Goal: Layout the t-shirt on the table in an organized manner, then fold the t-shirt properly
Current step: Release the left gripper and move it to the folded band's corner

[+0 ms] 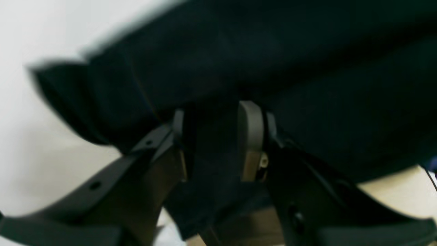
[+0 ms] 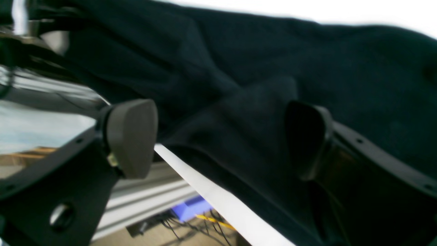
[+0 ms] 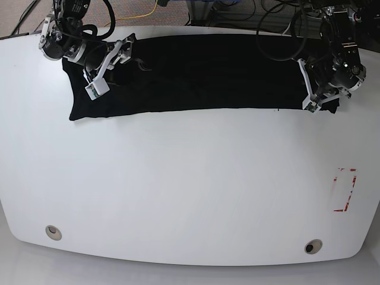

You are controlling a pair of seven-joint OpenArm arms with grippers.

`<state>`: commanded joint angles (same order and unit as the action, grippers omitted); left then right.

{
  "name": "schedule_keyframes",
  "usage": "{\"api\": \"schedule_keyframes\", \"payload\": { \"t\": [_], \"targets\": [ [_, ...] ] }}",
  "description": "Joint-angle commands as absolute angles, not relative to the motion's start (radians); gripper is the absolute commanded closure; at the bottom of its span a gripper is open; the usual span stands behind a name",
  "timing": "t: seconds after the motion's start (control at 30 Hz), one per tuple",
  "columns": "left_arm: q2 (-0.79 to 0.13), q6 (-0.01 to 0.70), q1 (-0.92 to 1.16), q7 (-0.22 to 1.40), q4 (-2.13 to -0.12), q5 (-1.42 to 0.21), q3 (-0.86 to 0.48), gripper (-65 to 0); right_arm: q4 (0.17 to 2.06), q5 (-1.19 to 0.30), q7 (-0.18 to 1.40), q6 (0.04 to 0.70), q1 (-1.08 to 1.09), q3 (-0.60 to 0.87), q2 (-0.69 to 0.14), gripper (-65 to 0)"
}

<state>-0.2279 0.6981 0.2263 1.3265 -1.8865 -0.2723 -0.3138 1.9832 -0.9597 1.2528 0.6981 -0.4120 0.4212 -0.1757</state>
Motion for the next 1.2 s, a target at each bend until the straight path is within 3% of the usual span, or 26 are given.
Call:
{"api": "schedule_keyframes", "payload": {
  "t": [0.1, 0.23, 0.4, 0.67, 1.0, 1.2],
  "targets": [
    [-0.229, 0.698, 0.239, 1.326, -1.885, -0.271, -0.302, -19.0, 1.982, -0.917, 1.251, 0.698, -0.412, 0.424, -0.159, -49.3],
    [-0.234, 0.698, 0.251, 1.285, -1.839, -0.271, -0.3, -19.0, 1.982, -0.812, 1.244, 0.698, -0.407, 0.423, -0.137, -32.8],
    [-0.257, 0.698, 0.249, 1.236, -1.75, -0.271, -0.286, -19.0, 1.982, -0.725, 1.211, 0.698, -0.404, 0.42, -0.114, -20.1],
    [-0.292, 0.698, 0.225, 1.138, -1.639, -0.271, -0.202, -19.0, 1.922, -0.604, 1.184, 0.698, -0.36, 0.42, -0.111, -19.0],
    [-0.303, 0.698, 0.09, 1.121, -1.538, -0.271, -0.154, -19.0, 1.727, -0.432, 0.993, 0.698, -0.288, 0.421, -0.12, -19.0],
    [-0.306, 0.698, 0.025, 1.121, -1.498, -0.271, -0.151, -19.0, 1.58, -0.401, 0.901, 0.698, -0.228, 0.421, -0.151, -19.0]
  ]
}}
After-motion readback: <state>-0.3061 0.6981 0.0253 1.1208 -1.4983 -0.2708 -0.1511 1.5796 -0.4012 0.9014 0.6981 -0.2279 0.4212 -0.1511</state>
